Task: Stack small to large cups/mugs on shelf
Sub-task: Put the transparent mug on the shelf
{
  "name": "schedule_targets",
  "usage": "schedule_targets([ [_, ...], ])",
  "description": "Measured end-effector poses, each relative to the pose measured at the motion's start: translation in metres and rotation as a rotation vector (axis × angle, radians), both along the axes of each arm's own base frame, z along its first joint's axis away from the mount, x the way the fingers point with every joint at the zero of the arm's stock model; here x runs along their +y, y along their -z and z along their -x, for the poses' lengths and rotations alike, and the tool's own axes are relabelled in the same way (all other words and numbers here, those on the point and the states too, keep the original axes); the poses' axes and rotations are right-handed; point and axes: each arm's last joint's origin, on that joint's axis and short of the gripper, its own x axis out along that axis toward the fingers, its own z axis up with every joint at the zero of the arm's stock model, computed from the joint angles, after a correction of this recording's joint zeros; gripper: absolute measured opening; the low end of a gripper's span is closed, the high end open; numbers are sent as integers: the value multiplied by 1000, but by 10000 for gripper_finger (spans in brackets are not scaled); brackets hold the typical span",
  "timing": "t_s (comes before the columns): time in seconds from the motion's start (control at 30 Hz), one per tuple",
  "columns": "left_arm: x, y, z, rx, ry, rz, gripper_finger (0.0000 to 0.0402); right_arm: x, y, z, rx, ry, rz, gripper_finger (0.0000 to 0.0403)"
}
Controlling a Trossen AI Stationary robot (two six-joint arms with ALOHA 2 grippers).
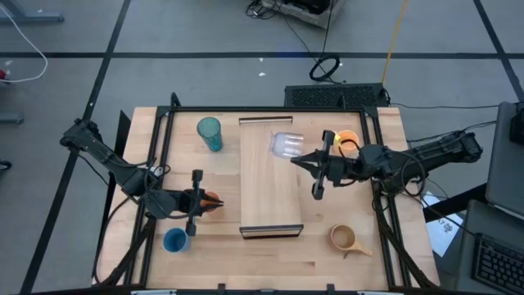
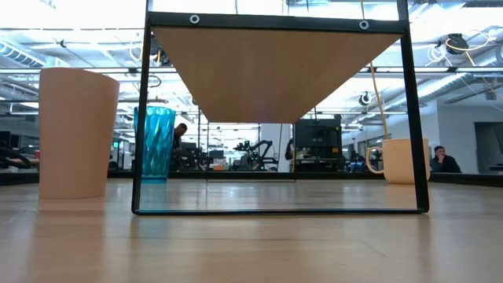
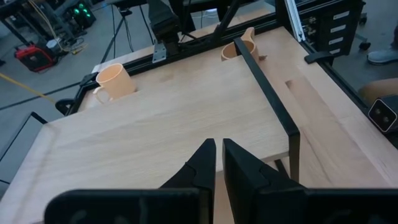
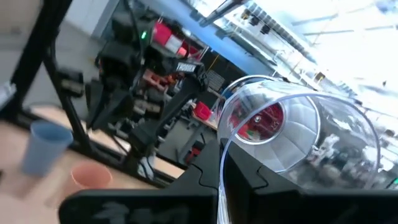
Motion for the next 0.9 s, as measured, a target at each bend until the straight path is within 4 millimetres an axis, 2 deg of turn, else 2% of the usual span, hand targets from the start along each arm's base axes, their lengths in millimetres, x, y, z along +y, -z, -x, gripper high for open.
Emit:
schedule_targets([
  [0.27,0,0,0,0,-2,4,33,0,-3,0,-49,-39,-242,0],
  [0.5,0,0,0,0,-4,9,33,0,-3,0,-61,-61,-379,0],
  [0.77,0,0,0,0,-7,15,33,0,-3,0,-65,-66,-419,0],
  [0.9,0,0,0,1,-8,16,33,-3,-2,1,-84,24,-449,0],
])
